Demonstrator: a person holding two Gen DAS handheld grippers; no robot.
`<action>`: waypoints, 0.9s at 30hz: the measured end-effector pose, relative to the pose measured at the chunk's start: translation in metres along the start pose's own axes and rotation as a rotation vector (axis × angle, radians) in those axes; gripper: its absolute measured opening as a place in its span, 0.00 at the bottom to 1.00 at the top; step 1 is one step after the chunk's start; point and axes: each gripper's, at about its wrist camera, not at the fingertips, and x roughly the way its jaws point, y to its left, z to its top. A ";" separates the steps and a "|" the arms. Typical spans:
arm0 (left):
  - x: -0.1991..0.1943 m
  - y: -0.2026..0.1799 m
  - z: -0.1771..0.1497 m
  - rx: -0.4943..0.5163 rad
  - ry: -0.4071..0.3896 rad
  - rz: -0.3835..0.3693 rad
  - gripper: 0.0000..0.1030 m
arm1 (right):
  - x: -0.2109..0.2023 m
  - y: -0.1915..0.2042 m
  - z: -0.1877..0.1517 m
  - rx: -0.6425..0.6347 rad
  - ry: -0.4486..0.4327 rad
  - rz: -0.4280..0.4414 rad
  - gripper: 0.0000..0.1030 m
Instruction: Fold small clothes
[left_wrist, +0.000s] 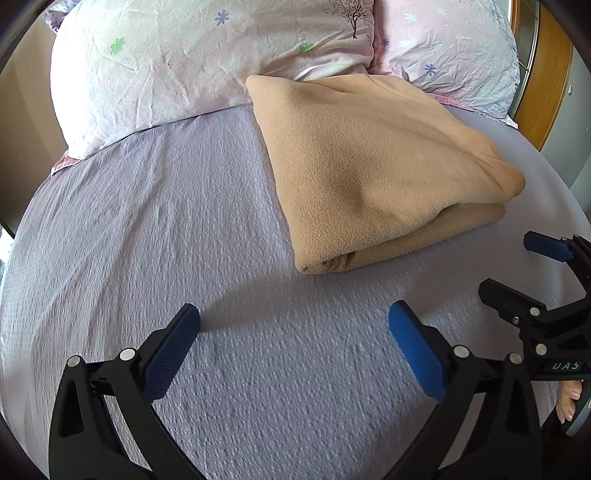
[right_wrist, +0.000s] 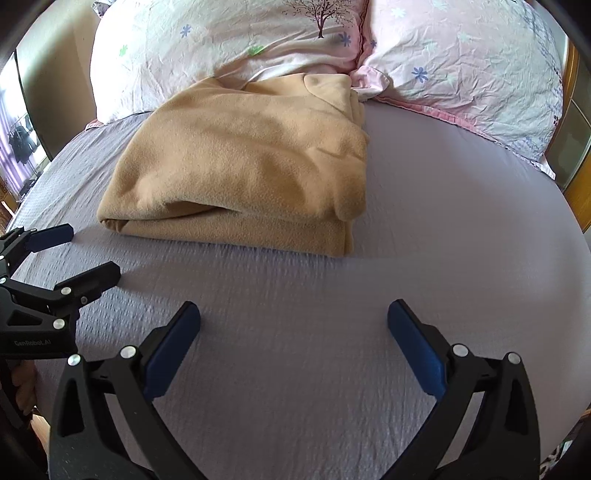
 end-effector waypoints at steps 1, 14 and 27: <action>0.000 0.000 0.000 0.000 0.000 0.000 0.99 | 0.000 0.000 0.000 0.000 0.000 0.000 0.98; 0.000 0.000 0.000 -0.001 0.000 0.001 0.99 | 0.001 -0.002 0.000 0.005 -0.002 -0.004 0.98; 0.000 -0.001 -0.001 -0.001 -0.001 0.002 0.99 | 0.001 -0.002 -0.001 0.005 -0.003 -0.004 0.98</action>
